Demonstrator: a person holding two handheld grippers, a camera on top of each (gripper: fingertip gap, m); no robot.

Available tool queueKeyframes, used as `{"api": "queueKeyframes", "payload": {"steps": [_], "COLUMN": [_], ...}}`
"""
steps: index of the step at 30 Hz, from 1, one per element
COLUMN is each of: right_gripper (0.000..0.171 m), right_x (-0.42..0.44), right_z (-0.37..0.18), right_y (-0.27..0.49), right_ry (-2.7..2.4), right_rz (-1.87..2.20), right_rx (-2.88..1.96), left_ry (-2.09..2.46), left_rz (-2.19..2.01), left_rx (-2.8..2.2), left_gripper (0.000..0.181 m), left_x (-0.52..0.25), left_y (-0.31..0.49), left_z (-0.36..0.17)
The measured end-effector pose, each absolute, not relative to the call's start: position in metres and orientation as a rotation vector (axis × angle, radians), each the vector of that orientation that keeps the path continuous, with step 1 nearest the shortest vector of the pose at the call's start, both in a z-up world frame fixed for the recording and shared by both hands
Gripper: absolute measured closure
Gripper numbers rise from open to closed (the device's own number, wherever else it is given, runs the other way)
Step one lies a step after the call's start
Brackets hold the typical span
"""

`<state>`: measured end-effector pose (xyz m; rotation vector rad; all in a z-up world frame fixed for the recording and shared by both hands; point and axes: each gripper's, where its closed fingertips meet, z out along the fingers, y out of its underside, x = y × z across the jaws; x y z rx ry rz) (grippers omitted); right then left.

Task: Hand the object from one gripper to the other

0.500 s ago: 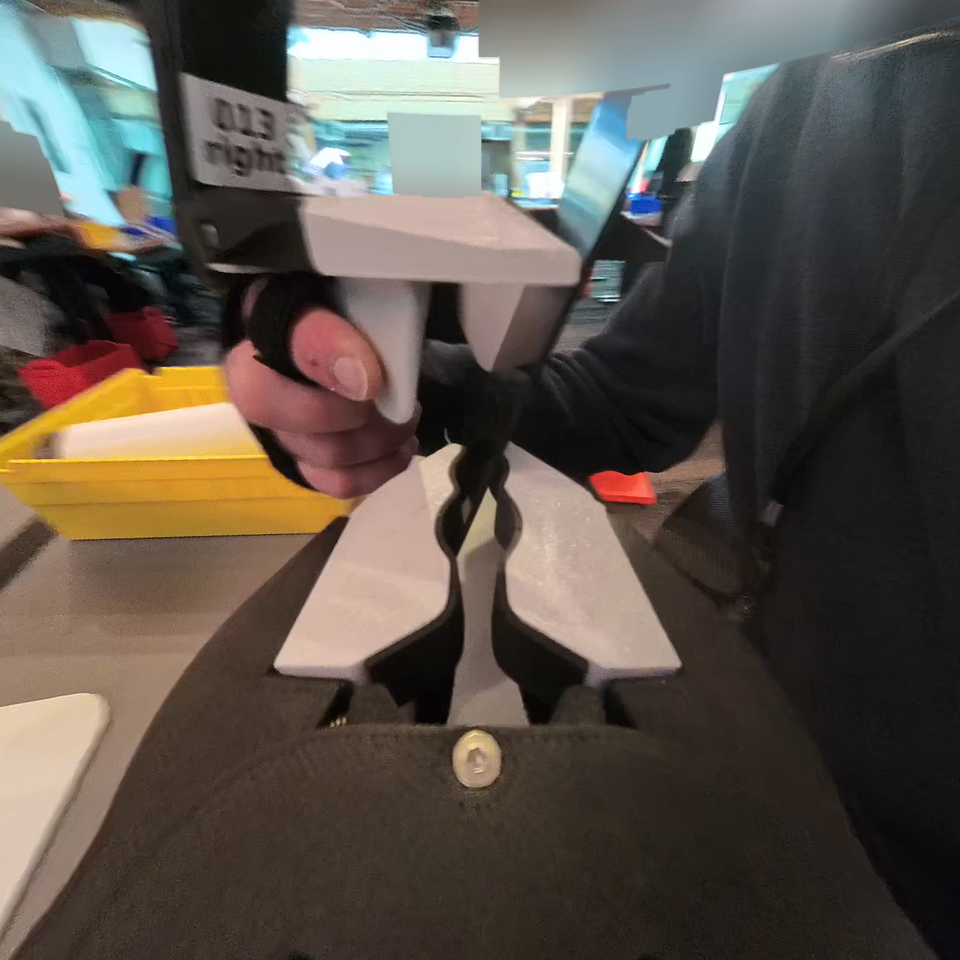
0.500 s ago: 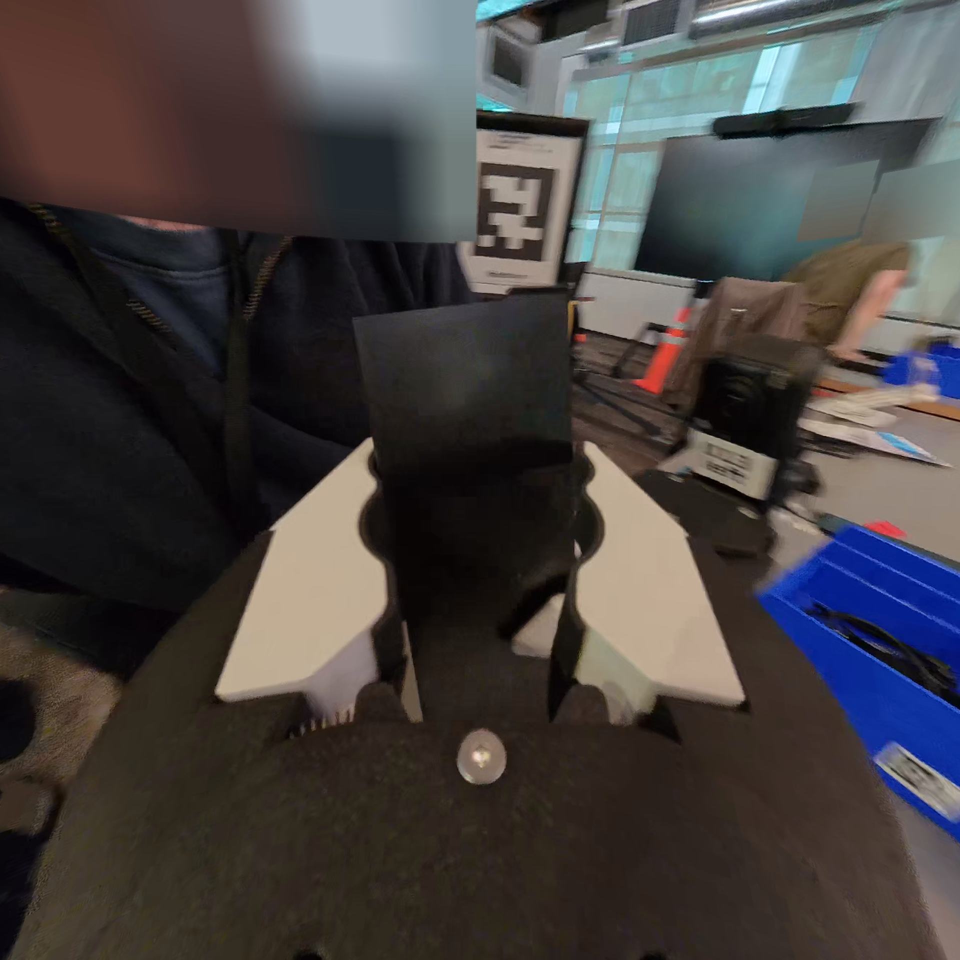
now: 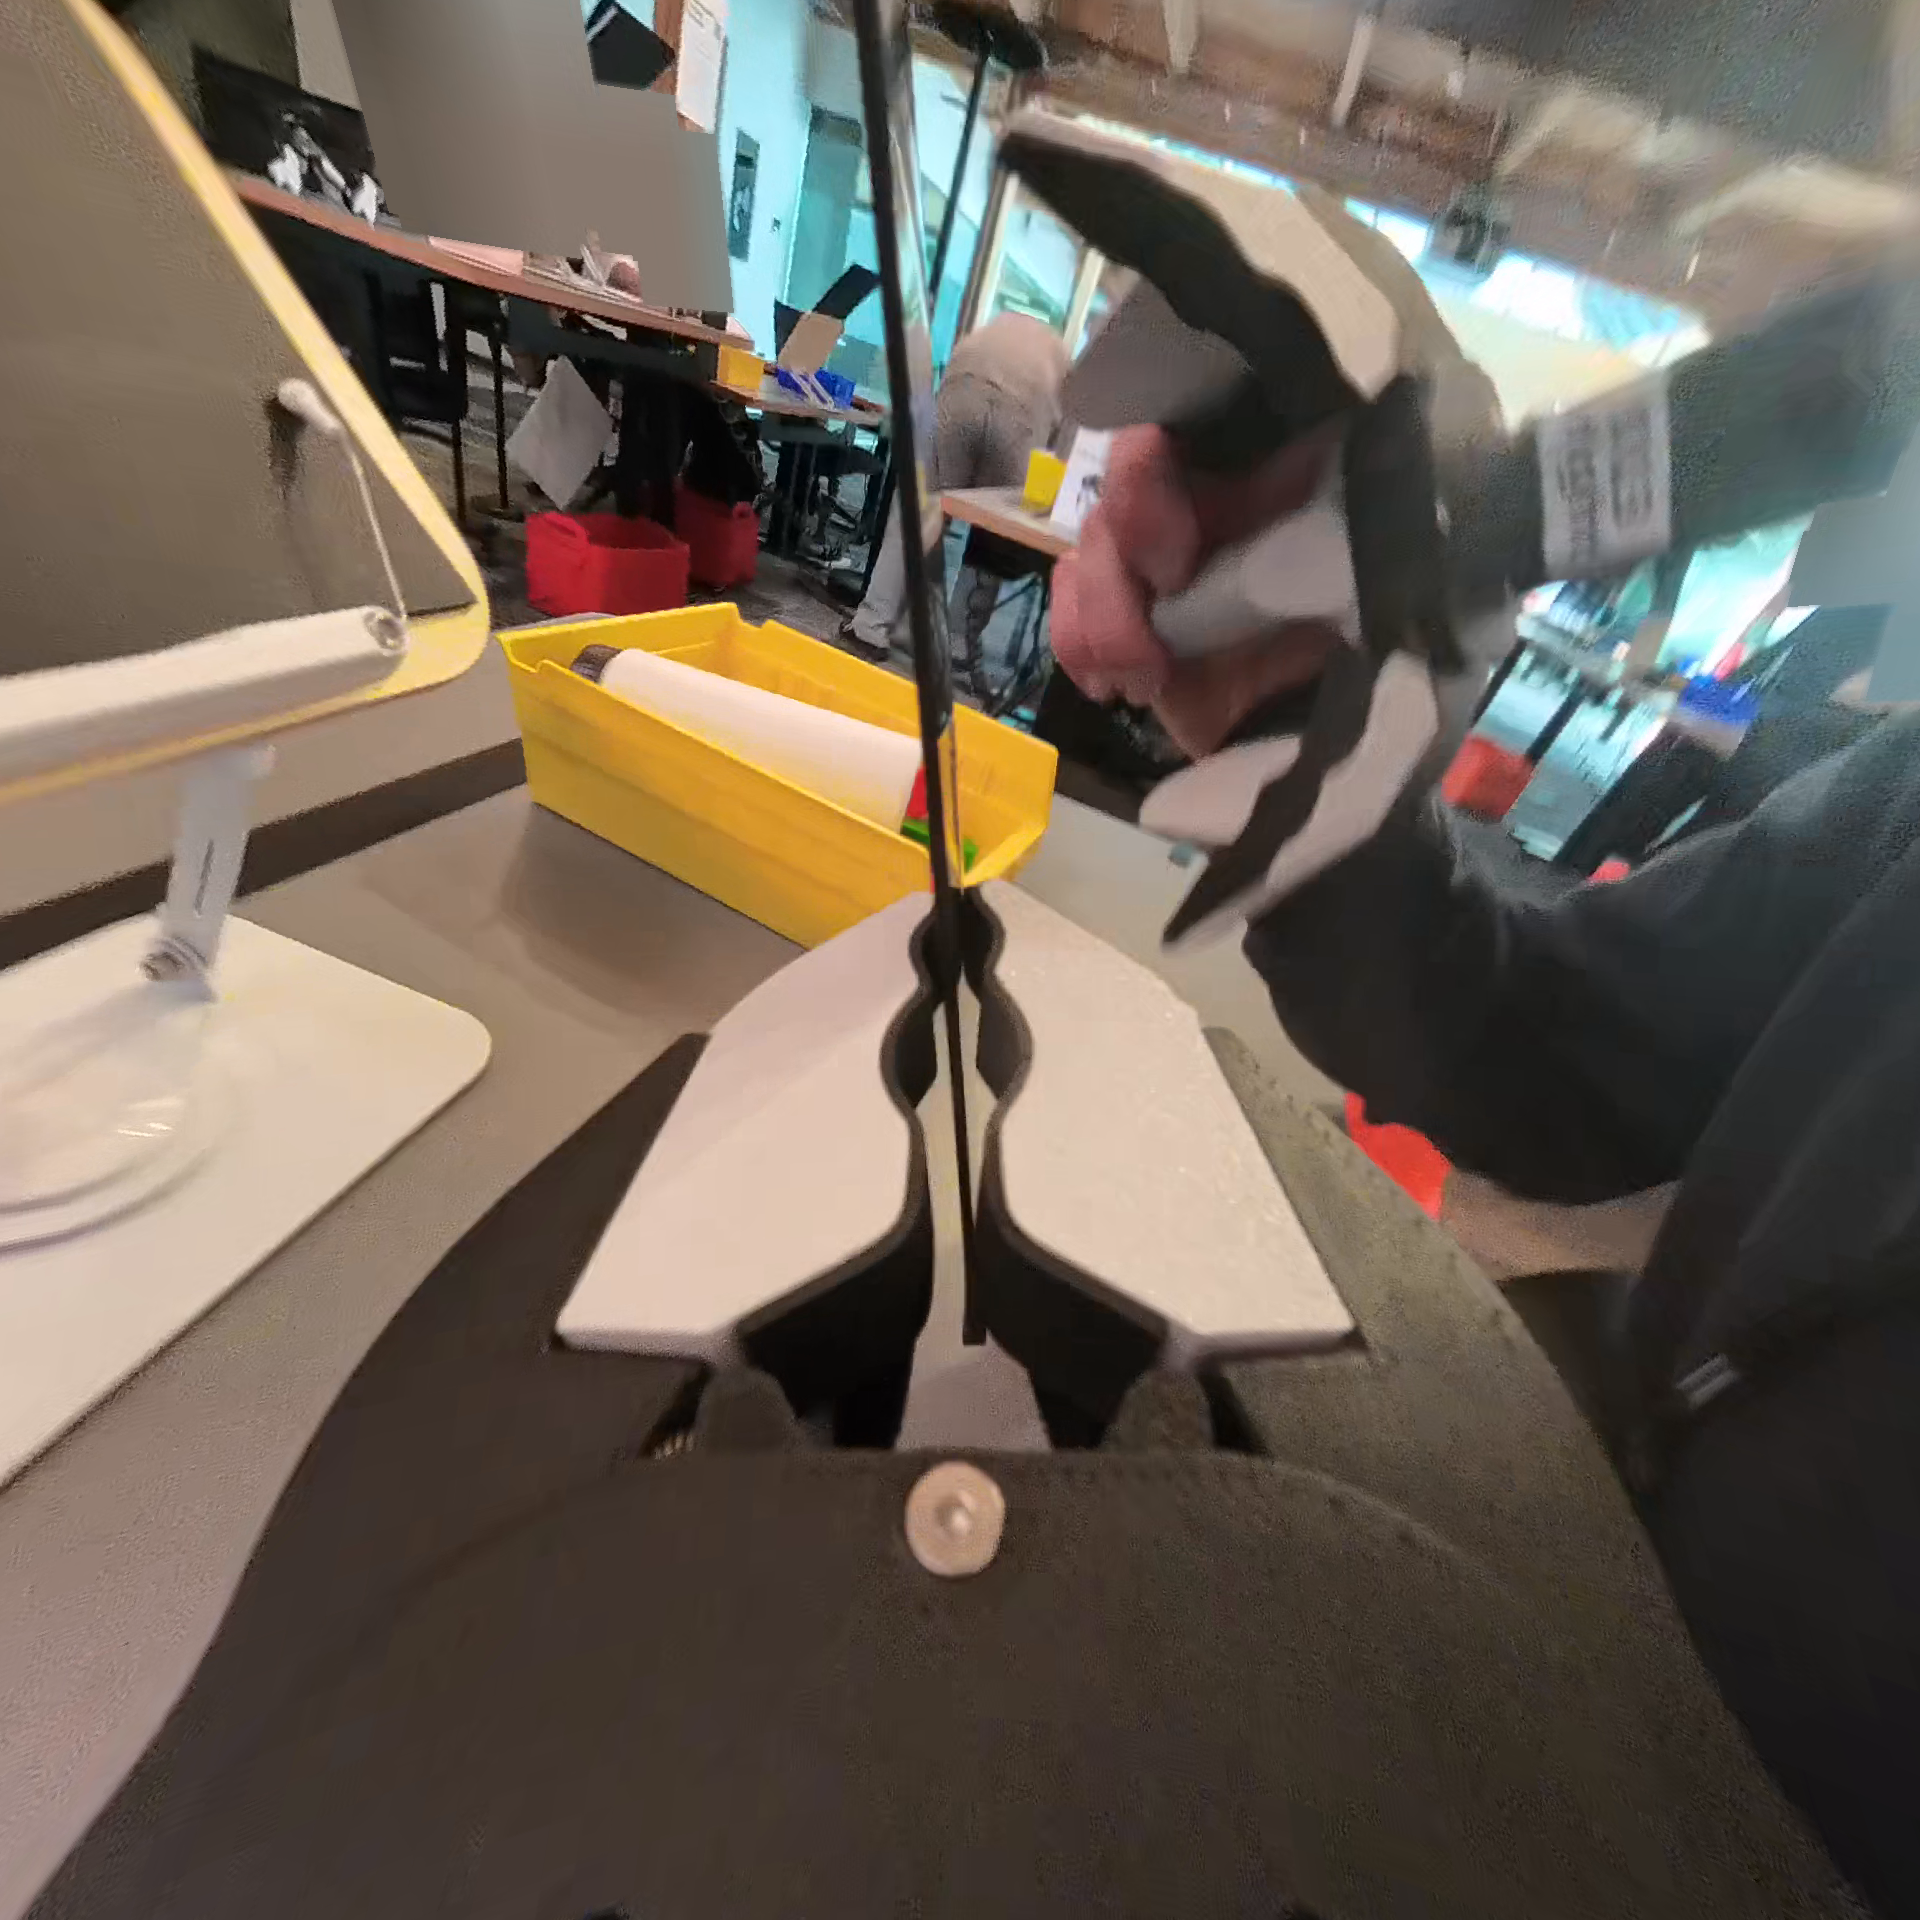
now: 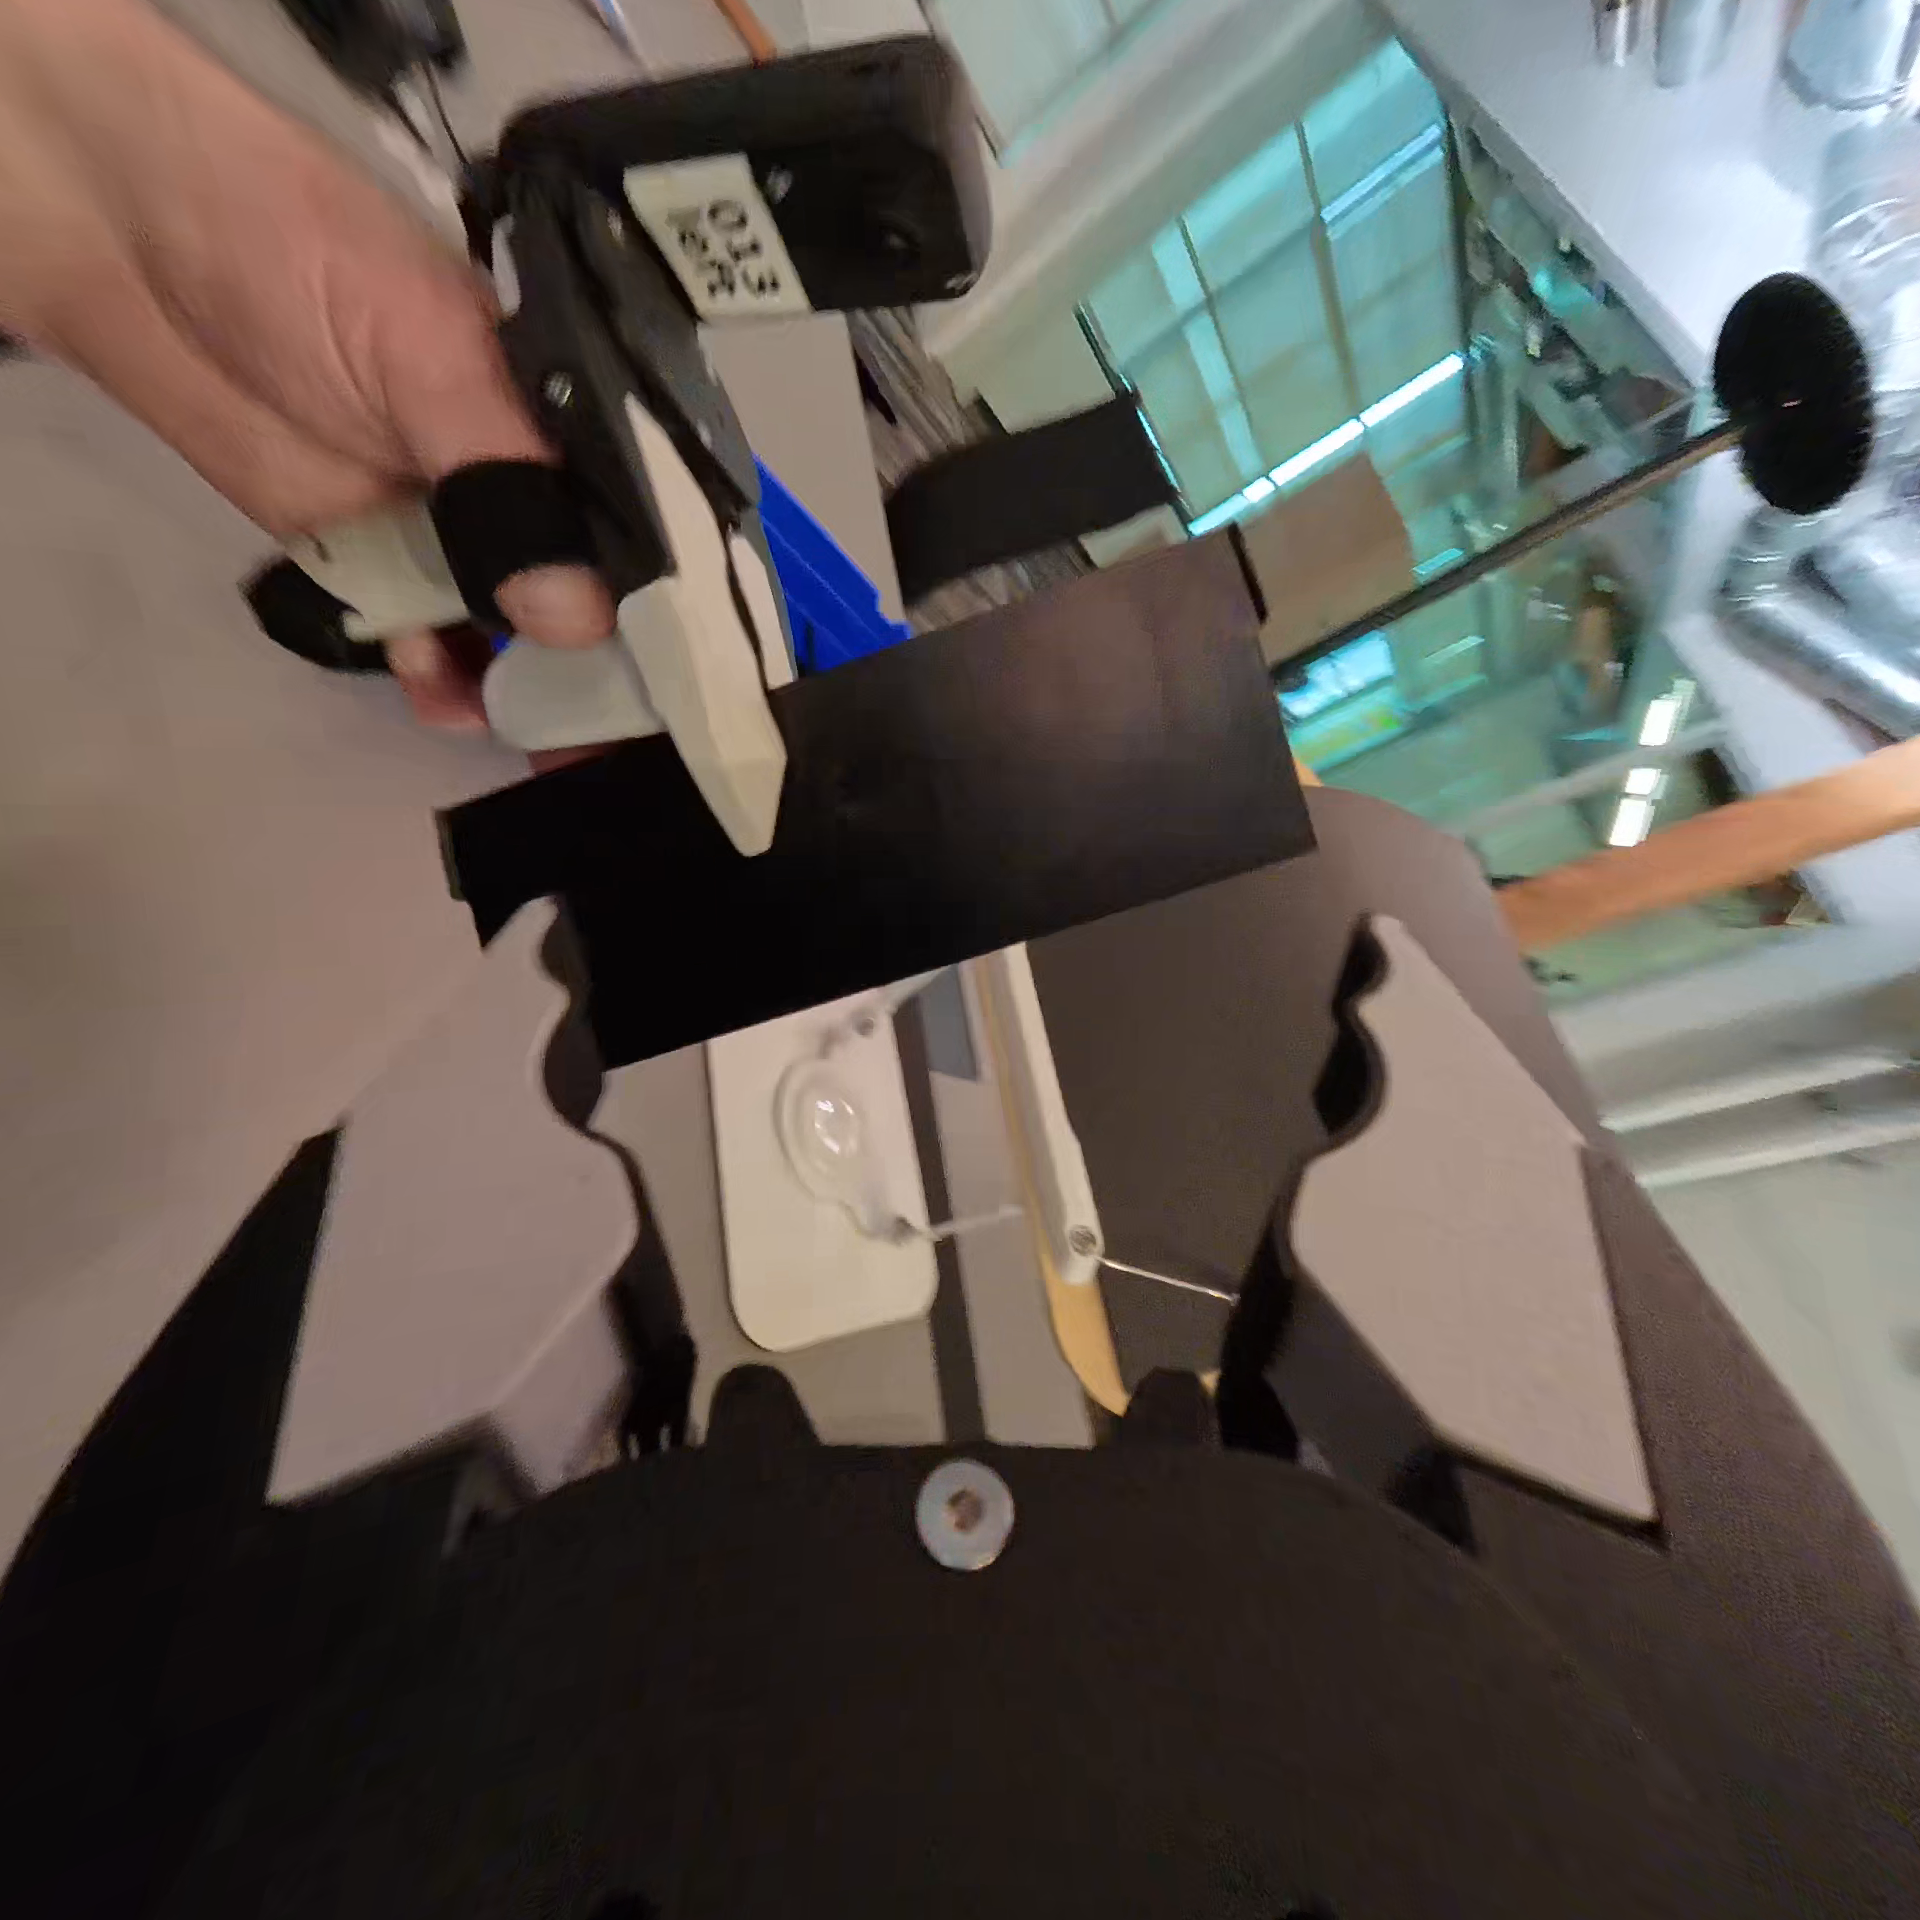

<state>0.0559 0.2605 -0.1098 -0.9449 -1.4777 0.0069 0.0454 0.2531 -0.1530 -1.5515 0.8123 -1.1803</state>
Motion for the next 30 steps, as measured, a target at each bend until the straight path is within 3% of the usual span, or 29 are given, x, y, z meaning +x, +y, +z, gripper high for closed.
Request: {"api": "queueKeyframes", "payload": {"steps": [2,5,9,12,19,22,25,30], "right_gripper": [0.015,0.014,0.057,0.109,0.171,0.171,0.171,0.171], "right_x": [0.048,0.041,0.038,0.036,0.039,0.043,0.047,0.060], "right_z": [-0.125,-0.153,-0.164,-0.167,-0.156,-0.154,-0.154,-0.166], "right_y": [0.259,0.259,0.262,0.261,0.254,0.258,0.262,0.266], "right_ry": [-1.505,-1.569,-1.505,-1.437,-1.399,-1.439,-1.496,-1.698], "right_rz": [-0.103,-0.230,-0.399,-0.470,-0.501,-0.461,-0.354,-0.061], "right_rx": [-0.927,-0.895,-0.745,-0.639,-0.543,-0.574,-0.670,-0.939], "left_ry": [0.741,0.612,0.481,0.430,0.294,0.303,0.355,0.536], "left_rz": [-1.216,-1.307,-1.429,-1.509,-1.644,-1.637,-1.477,-1.015], "left_rx": [-1.581,-1.588,-1.569,-1.548,-1.535,-1.517,-1.541,-1.551], "left_gripper": [0.180,0.180,0.180,0.180,0.171,0.162,0.134,0.120], "left_x": [0.044,0.042,0.040,0.044,0.042,0.043,0.040,0.018], "left_y": [0.258,0.263,0.264,0.260,0.267,0.266,0.270,0.270], "left_z": [-0.153,-0.148,-0.139,-0.136,-0.143,-0.144,-0.147,-0.149]}}
